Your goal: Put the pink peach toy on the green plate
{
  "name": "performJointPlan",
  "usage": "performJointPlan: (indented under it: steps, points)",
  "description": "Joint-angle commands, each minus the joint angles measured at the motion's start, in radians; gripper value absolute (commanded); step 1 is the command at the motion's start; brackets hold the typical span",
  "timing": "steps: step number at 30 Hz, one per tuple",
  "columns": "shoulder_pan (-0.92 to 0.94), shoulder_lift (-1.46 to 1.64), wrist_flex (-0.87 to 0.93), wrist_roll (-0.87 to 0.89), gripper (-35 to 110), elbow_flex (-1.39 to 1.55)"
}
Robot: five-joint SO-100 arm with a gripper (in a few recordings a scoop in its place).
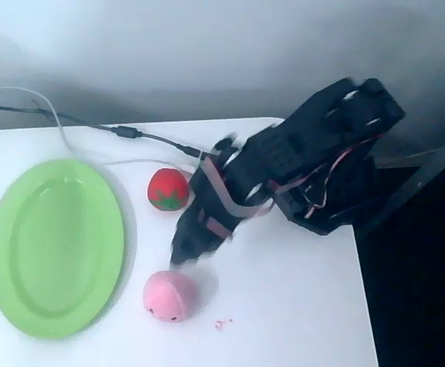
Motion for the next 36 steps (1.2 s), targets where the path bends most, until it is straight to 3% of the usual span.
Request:
performJointPlan:
  steps: [1, 7, 18, 21, 26, 30, 36]
  points:
    - [-0.078, -0.236, -0.094, 0.029, 38, -0.249]
    - [-0.121, -0.477, -0.175, 0.035, 43, -0.385]
    - [-0.121, -0.680, -0.195, 0.035, 37, -0.262]
    - [-0.121, -0.652, -0.225, 0.040, 31, -0.146]
    - [-0.121, -0.580, -0.227, 0.020, 0, 0.017]
    - [-0.109, -0.453, -0.238, -0.044, 0, 0.043]
    - [0.087, -0.080, -0.371, -0.146, 0, -0.008]
